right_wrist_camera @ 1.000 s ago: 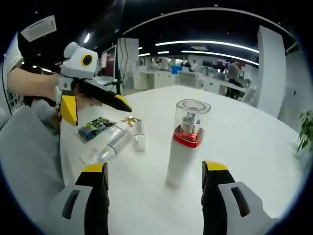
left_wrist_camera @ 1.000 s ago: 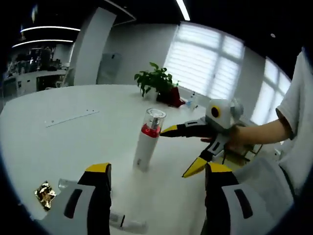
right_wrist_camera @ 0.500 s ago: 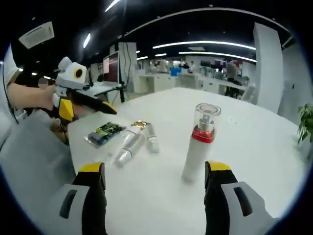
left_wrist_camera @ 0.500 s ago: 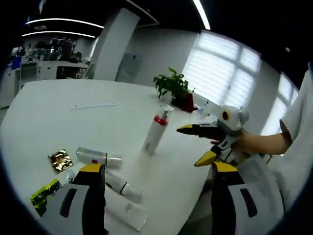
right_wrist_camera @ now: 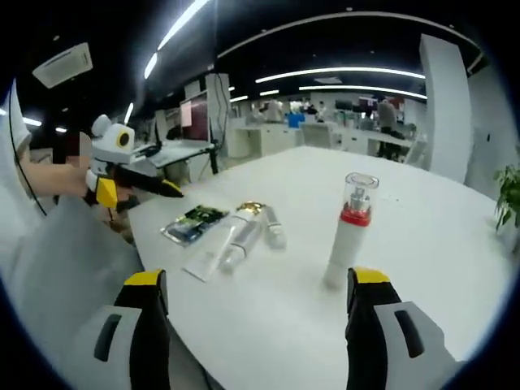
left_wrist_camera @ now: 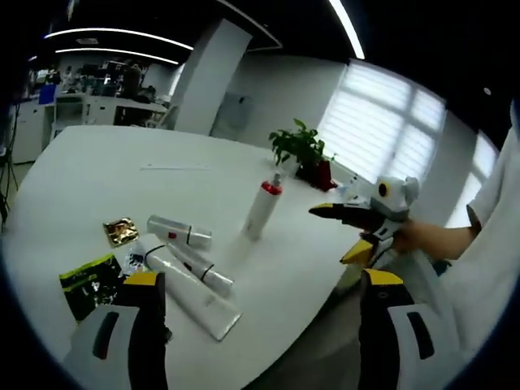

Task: Arrange the skincare products in the storage area until every visible bottle or jar stands upright without overlapping.

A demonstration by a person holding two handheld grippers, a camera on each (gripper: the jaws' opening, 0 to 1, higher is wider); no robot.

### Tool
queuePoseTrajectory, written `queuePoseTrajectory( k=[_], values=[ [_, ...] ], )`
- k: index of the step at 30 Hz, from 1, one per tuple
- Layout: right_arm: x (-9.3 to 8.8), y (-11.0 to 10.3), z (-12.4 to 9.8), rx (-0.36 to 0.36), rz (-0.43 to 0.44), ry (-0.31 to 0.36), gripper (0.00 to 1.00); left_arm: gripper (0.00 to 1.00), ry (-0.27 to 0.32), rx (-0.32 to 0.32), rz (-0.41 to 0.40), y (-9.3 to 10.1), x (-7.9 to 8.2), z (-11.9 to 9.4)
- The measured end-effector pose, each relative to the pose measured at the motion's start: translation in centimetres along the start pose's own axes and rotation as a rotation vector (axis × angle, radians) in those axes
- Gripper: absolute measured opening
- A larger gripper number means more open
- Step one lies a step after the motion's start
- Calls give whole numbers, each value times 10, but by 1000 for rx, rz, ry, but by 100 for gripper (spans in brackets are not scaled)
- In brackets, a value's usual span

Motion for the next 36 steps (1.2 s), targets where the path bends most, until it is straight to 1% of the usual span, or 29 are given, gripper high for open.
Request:
queuePoseTrajectory(
  k=[2,6,8,11,15,21,25,28,31,34,36],
  values=[
    [-1,2,-3,-8,6,2,90,94,8,14,-15,-2,-1,-6],
    [2,2,-7,-18,14,15,91,99,13,42,-27,0,-4,-14],
    [3,1,-10,-16,24,20,93,99,10,55,-28,-2,-5,-20],
    [5,-2,-13,5,62,60,100,99,8,72,-31,0,-6,-25],
    [4,-6,-15,11,48,37,99,99,23,92,-29,-5,-4,-28],
    [-1,-4,-18,7,37,-6,96,98,18,91,-4,0,-5,-25],
    [-3,-1,-19,10,42,-29,91,96,17,97,0,-3,-6,-26],
    [-2,-3,-18,22,43,-42,86,95,31,102,3,-2,-4,-27],
    [-1,-1,-12,38,30,-62,84,94,45,106,0,-2,-3,-28],
    [-2,0,-6,61,37,-92,79,93,46,109,4,-2,-2,-28],
    [0,-2,-2,68,25,-102,78,92,43,110,1,-3,-3,-28]
  ],
)
Point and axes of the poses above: the point that each gripper's makers call its tool centre point, and the gripper's own axes: z roughly forward along the fingers, y roughly to its right, x roughly out of its top, the point moved 8 cm from there along -z, roughly backward along the fingers, and after that the axes turned 6 degrees about -x, right-handed, at the moved point
